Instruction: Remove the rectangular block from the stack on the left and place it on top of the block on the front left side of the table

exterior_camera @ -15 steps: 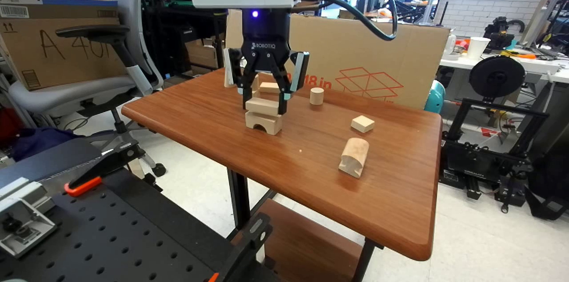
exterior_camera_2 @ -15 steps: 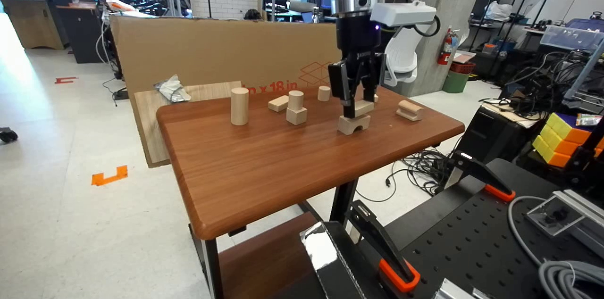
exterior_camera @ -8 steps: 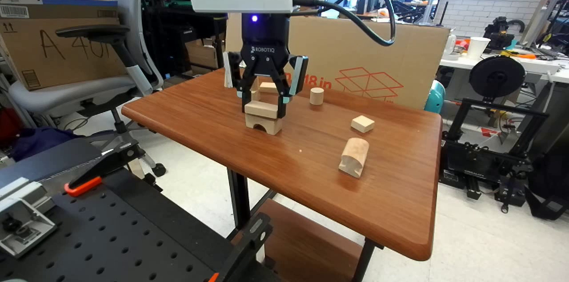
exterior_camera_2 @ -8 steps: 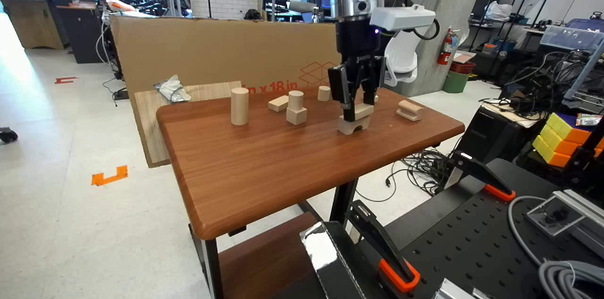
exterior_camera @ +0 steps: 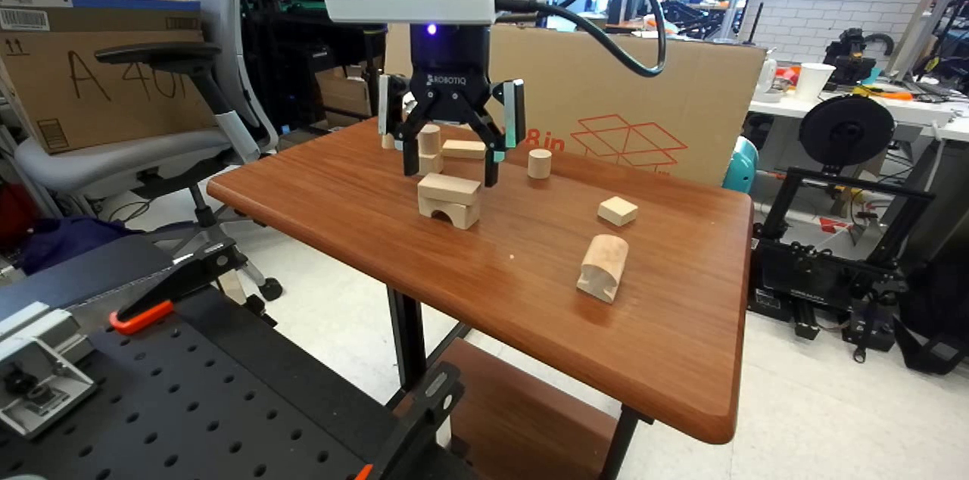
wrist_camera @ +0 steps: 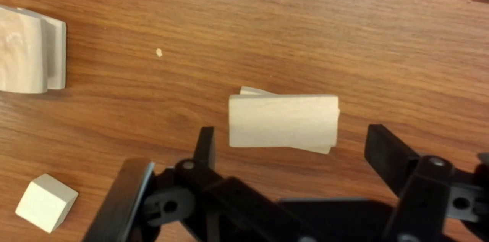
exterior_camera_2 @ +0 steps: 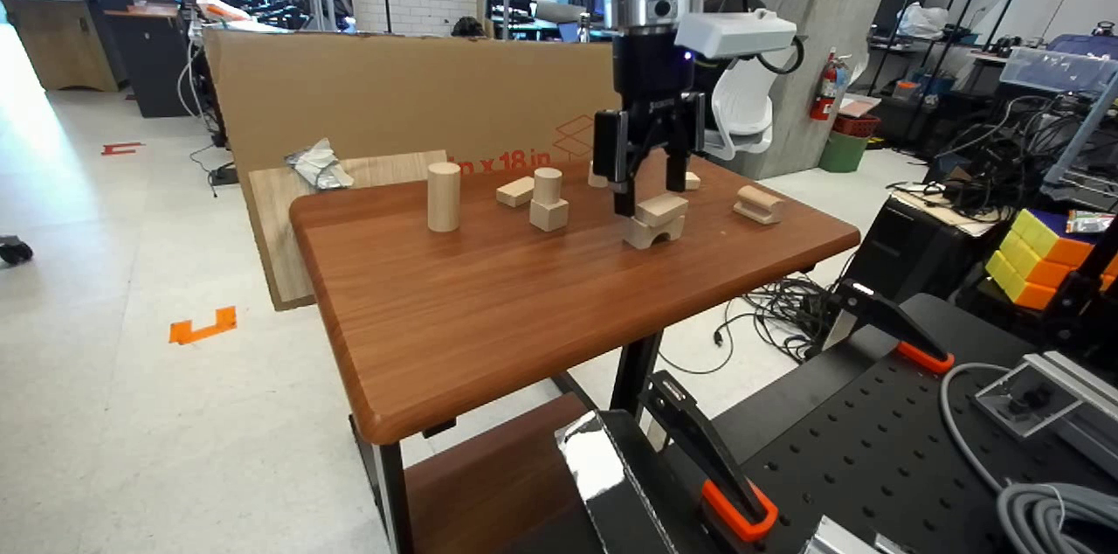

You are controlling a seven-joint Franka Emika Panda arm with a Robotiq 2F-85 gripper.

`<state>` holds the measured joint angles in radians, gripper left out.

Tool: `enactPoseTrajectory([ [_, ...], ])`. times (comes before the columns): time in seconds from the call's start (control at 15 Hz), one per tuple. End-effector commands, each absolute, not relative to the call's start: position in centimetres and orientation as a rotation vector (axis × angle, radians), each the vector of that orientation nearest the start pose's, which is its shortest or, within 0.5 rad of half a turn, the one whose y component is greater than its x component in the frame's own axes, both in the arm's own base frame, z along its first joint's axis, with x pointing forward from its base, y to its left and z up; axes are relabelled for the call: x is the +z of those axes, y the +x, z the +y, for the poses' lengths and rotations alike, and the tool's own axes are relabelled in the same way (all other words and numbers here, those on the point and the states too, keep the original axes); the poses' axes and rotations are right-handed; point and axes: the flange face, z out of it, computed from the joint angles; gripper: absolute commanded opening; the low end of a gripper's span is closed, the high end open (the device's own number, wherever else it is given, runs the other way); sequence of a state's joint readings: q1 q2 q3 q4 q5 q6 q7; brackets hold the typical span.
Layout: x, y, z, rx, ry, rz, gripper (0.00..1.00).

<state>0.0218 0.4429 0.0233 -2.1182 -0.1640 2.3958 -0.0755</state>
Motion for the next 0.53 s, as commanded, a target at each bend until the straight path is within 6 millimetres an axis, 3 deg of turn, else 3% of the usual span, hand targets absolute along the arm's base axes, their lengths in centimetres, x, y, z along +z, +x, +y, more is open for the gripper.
enactPoseTrajectory([
  [0.0, 20.5, 54.5, 2.7, 0.222, -3.179, -0.421, 1.0],
  [0.33, 25.5, 52.9, 2.2, 0.247, -3.132, -0.376, 1.0],
  [0.4, 22.9, 54.4, 2.6, 0.229, -3.17, -0.374, 1.0],
  [0.47, 24.0, 54.1, 2.6, 0.238, -3.158, -0.369, 1.0],
])
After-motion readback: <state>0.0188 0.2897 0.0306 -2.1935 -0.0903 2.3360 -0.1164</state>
